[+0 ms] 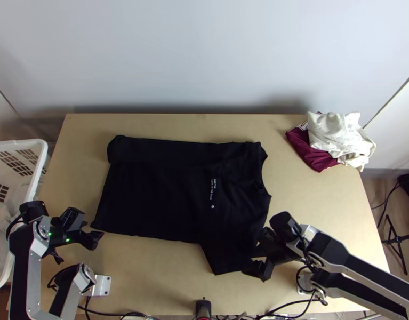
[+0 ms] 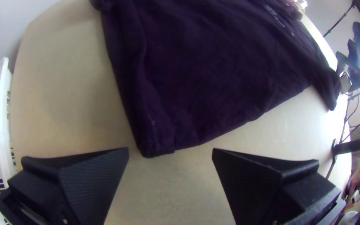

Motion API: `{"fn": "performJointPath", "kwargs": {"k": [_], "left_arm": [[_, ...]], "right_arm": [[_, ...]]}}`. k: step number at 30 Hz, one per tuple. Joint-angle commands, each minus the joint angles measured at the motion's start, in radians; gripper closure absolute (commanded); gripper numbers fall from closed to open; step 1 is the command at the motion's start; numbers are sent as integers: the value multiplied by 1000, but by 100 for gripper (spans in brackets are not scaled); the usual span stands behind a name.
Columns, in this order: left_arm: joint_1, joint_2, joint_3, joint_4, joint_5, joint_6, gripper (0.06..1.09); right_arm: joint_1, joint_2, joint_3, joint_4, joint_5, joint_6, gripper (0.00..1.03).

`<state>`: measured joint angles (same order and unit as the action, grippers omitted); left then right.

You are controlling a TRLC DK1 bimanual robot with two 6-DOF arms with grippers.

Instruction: Fold the t-shirt

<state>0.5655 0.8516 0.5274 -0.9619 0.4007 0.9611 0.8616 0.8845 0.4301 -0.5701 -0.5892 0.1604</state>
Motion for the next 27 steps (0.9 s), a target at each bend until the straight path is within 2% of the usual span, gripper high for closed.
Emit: {"fn": "performJointPath", "kwargs": {"k": [1, 3, 4, 6, 9, 11, 12, 13, 14, 27], "left_arm": [[-4, 0, -6, 23, 3, -12, 11], [-23, 4, -12, 45, 6, -32, 11], [-36, 7, -15, 52, 6, -44, 11], [-67, 17, -21, 55, 7, -59, 11], [-133, 38, -27, 74, 6, -113, 12], [-164, 43, -32, 95, 6, -139, 12], [-171, 46, -32, 103, 6, -148, 12], [-174, 44, -29, 103, 6, -151, 12], [-177, 44, -24, 103, 6, -157, 12], [-110, 32, -29, 101, 4, -107, 12]], "right_arm": [[39, 16, -40, 50, 0, 2, 26], [36, 14, -59, 92, 0, 2, 54], [31, 11, -68, 108, 0, 2, 61], [30, 11, -77, 127, 0, 4, 62], [30, 11, -82, 147, 0, 25, 58], [28, 11, -80, 147, 0, 27, 62], [24, 11, -79, 148, 0, 21, 76], [20, 11, -76, 154, 0, 16, 95], [16, 11, -74, 162, 0, 21, 100], [-12, 10, -44, 170, 2, 22, 100]]}}
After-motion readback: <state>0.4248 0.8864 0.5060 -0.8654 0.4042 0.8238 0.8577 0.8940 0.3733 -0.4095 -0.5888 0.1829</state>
